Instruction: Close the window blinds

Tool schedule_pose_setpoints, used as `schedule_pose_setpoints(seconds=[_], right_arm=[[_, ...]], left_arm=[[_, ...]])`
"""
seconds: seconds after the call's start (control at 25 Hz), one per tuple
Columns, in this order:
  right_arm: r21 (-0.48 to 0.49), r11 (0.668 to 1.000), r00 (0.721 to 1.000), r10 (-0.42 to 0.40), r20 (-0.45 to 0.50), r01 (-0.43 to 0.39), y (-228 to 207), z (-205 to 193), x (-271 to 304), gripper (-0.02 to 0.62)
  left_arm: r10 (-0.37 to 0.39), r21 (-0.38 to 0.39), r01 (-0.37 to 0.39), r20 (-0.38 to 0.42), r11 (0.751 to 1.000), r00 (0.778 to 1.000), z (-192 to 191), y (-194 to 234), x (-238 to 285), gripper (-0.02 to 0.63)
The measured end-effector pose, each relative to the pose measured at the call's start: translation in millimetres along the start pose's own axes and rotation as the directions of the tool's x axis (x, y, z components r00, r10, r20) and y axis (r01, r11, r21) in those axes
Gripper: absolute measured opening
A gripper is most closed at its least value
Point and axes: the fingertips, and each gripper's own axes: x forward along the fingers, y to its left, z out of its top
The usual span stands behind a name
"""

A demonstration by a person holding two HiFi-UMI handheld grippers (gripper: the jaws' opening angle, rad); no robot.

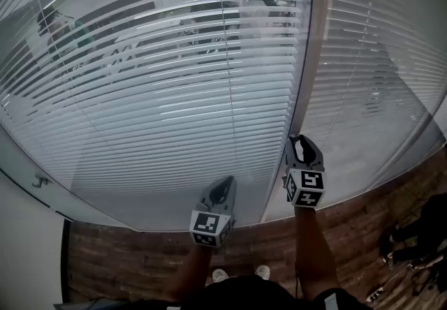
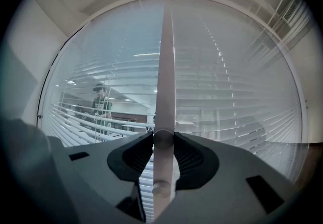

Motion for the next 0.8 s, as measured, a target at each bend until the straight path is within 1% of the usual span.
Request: schedule_pose_setpoints(seconds=[0.04,0.2,0.32,0.48,0.68,0.72,0.8], right_arm=[[0.001,1.0,1.0,0.001,0.002,-0.001,-0.7,0.2,-0.2,0.13],[0.003,1.0,1.0,0.001,0.008,-0.001,-0.8,-0.7,-0.4,0.129],[-0.005,1.0,1.0,-0.004,0.007,0.004,-1.4,0.0,-0.1,0.129],[-0.027,1.0,1.0,0.001,-0.005,-0.002,-0.4,-0.2,0.9,0.127],[-0.032,0.999,1.0,0.003,-0.018,-0.003,-1.0,0.0,-1.1,0.127],[-0.033,0.999,1.0,0.0,-0.02,-0.001,-1.7,0.0,-1.5,0.127],[-0.039,0.999,1.0,-0.002,-0.02,0.001,-1.9,-0.8,-0.1,0.127]], left_arm=[[0.0,0.003,0.0,0.001,1.0,1.0,-1.6,0.4,0.4,0.0],[0.003,-0.001,-0.003,0.002,1.0,1.0,-4.9,2.6,0.8,0.0],[0.008,0.0,-0.008,-0.001,1.0,1.0,0.8,4.7,2.9,0.0],[0.021,-0.009,-0.021,0.005,1.0,1.0,2.4,8.7,5.5,0.0],[0.023,-0.026,-0.023,0.007,0.999,1.0,0.5,6.2,5.1,0.0],[0.024,-0.022,-0.024,0.005,0.999,1.0,0.8,5.2,5.5,0.0],[0.025,0.011,-0.025,-0.007,1.0,1.0,-0.1,4.9,6.3,0.0]])
